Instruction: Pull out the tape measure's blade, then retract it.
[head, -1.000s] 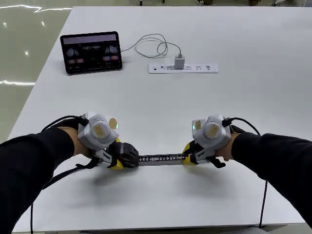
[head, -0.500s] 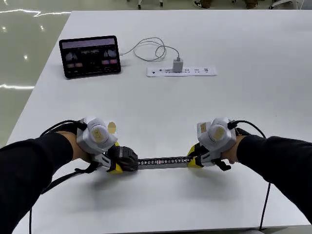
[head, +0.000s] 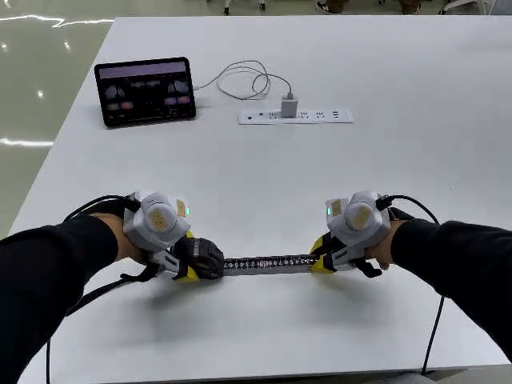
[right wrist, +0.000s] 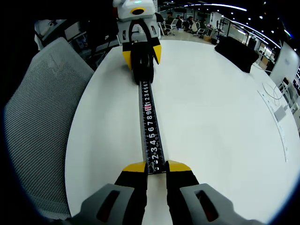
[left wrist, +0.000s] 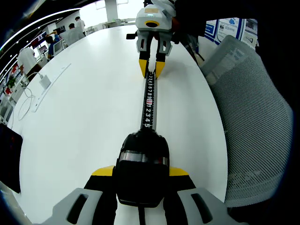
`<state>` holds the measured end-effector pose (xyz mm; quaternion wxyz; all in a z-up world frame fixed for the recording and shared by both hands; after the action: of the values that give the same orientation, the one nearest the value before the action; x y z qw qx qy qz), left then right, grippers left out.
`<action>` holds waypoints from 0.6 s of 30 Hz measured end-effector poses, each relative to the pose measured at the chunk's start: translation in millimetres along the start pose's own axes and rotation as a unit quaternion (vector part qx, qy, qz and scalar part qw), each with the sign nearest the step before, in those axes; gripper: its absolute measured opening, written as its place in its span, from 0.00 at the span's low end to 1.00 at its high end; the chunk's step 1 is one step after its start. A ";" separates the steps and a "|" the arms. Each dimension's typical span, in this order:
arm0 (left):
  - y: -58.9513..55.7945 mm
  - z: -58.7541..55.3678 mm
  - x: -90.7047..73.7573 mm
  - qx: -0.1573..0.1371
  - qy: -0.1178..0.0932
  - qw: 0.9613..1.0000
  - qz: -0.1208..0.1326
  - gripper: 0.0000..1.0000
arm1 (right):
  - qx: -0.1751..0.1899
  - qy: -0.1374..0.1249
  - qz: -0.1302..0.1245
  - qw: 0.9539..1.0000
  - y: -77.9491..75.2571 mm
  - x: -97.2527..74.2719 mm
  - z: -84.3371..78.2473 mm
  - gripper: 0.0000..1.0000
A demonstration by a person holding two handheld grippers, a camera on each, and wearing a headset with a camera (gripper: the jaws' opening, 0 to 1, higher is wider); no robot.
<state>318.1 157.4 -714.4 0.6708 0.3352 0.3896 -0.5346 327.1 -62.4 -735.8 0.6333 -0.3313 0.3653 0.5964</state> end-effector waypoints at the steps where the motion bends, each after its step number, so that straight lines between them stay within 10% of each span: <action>1: 0.1 0.0 0.0 0.000 0.000 1.000 0.000 0.34 | 0.000 0.000 0.000 1.000 -0.2 -0.3 -0.6 0.10; 18: -3.4 3.5 -0.9 -0.001 -0.003 1.000 0.000 0.34 | 0.005 0.002 -0.004 1.000 -2.8 -6.3 -10.4 0.10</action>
<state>315.3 154.1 -712.1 0.6723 0.3327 0.3886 -0.5351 329.1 -74.7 -735.8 0.6369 -0.3311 0.3677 0.5913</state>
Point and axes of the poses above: the centre of the closed fingertips' face, and the gripper's own axes: x roughly forward along the fingers, y roughly to its left, z roughly out of its top, the point moved 3 cm from there along -x, roughly backward along the fingers, and after that the axes turned 2 degrees about y, right-handed, at the moved point
